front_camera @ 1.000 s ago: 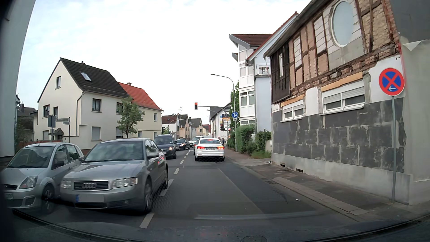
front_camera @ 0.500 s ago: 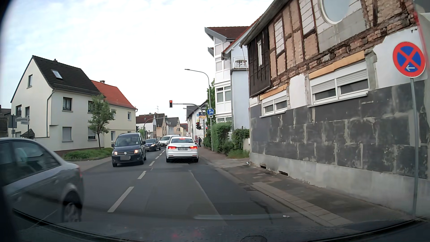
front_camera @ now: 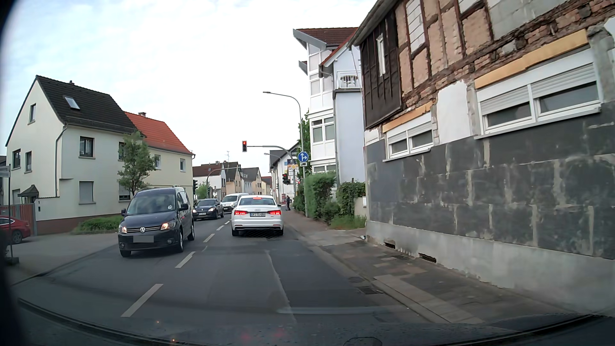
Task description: Follow the waypoints while adhering to traffic rules and regulations
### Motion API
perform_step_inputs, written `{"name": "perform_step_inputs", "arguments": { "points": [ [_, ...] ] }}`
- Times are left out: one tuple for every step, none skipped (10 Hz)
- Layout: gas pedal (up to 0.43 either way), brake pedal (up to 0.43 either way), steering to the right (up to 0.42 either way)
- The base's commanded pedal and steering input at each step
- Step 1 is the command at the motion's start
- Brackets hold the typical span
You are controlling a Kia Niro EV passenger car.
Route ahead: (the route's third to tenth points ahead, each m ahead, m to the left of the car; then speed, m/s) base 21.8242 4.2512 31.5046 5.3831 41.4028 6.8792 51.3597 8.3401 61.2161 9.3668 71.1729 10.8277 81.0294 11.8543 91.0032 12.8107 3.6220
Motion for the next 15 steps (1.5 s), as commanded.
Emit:
{"name": "perform_step_inputs", "arguments": {
  "points": [
    [0.000,0.000,-0.149],
    [0.000,0.000,-0.153],
    [0.000,0.000,-0.153],
    [0.000,0.000,-0.153],
    [0.000,0.000,-0.153],
    [0.000,0.000,-0.153],
    [0.000,0.000,-0.153],
    [0.000,0.000,-0.153],
    [0.000,0.000,-0.153],
    [0.000,0.012,-0.153],
    [0.000,0.043,-0.153],
    [0.000,0.073,-0.148],
    [0.000,0.091,-0.142],
    [0.000,0.110,-0.128],
    [0.000,0.116,-0.116]
  ]
}}
